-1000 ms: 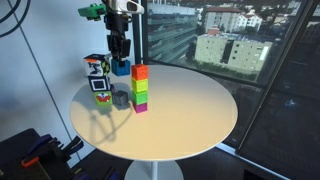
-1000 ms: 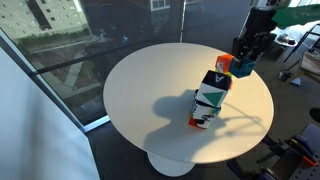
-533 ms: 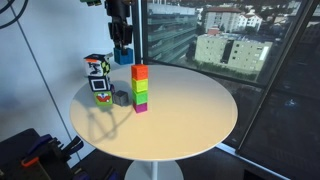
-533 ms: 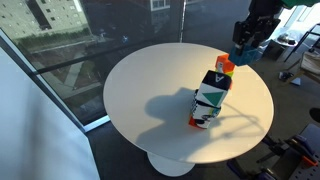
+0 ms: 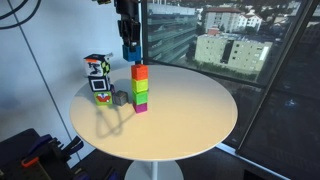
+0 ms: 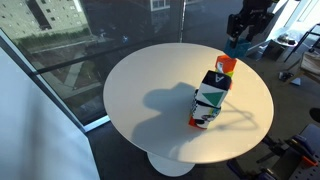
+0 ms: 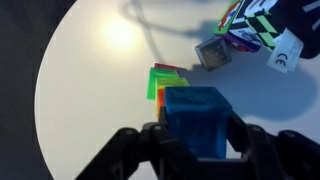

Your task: Put the blue block on the orange block

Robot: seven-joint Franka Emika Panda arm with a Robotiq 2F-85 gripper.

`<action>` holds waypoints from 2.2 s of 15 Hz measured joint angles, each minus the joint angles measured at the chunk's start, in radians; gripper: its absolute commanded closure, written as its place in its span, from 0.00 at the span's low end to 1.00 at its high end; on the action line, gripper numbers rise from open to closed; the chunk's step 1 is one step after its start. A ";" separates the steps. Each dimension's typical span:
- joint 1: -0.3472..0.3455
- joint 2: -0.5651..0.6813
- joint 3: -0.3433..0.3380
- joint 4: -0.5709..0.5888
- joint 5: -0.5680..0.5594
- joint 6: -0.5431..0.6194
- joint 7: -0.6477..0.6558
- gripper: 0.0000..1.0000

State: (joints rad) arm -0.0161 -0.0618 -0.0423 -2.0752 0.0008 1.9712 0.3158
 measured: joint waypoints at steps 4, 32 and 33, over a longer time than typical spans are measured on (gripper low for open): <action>-0.003 0.054 0.000 0.050 0.000 0.001 0.028 0.69; -0.001 0.137 0.000 0.091 -0.075 0.003 0.056 0.69; -0.001 0.136 0.000 0.091 -0.077 0.003 0.056 0.50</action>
State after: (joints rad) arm -0.0171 0.0744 -0.0427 -1.9846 -0.0764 1.9746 0.3716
